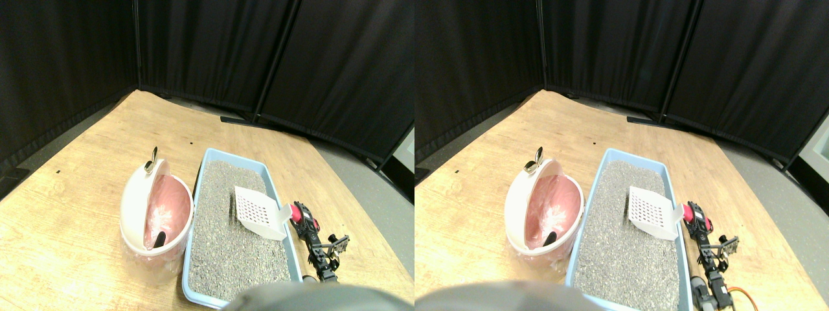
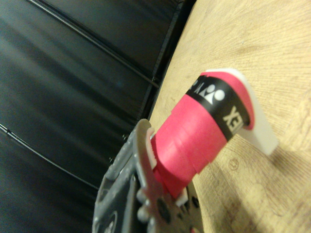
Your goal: Scoop (unimanual)
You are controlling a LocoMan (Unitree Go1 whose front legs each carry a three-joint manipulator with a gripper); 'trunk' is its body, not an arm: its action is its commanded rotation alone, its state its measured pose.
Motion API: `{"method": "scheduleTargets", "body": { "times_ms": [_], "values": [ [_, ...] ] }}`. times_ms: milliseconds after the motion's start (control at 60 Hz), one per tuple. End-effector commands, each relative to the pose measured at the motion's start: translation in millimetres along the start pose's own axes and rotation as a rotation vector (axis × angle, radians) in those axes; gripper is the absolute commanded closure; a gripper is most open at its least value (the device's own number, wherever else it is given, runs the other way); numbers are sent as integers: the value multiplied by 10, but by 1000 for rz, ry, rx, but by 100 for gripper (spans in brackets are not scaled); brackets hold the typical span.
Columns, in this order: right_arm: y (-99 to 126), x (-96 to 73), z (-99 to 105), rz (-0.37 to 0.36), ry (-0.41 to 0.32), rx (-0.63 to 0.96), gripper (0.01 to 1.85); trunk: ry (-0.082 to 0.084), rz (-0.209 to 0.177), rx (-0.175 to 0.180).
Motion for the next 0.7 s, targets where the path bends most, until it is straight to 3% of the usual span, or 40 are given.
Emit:
{"method": "scheduleTargets", "body": {
  "times_ms": [17, 333, 367, 400, 450, 533, 700],
  "values": [
    [-63, -39, -93, -49, 13, -19, 180, 9, 14, -18],
    [27, -92, -194, -62, 64, 17, 180, 6, 18, -23],
    [28, -101, -177, -116, 94, 4, 151, 6, 18, -23],
    [26, -105, -164, -133, 109, 1, 133, 6, 18, -23],
    [-2, -97, -126, -145, 170, 5, 78, 6, 18, -23],
    [-39, -69, -72, -136, 232, 48, 29, 6, 14, -20],
    [-53, -84, 64, -120, 261, 52, 14, 3, 6, -20]
  ]
}}
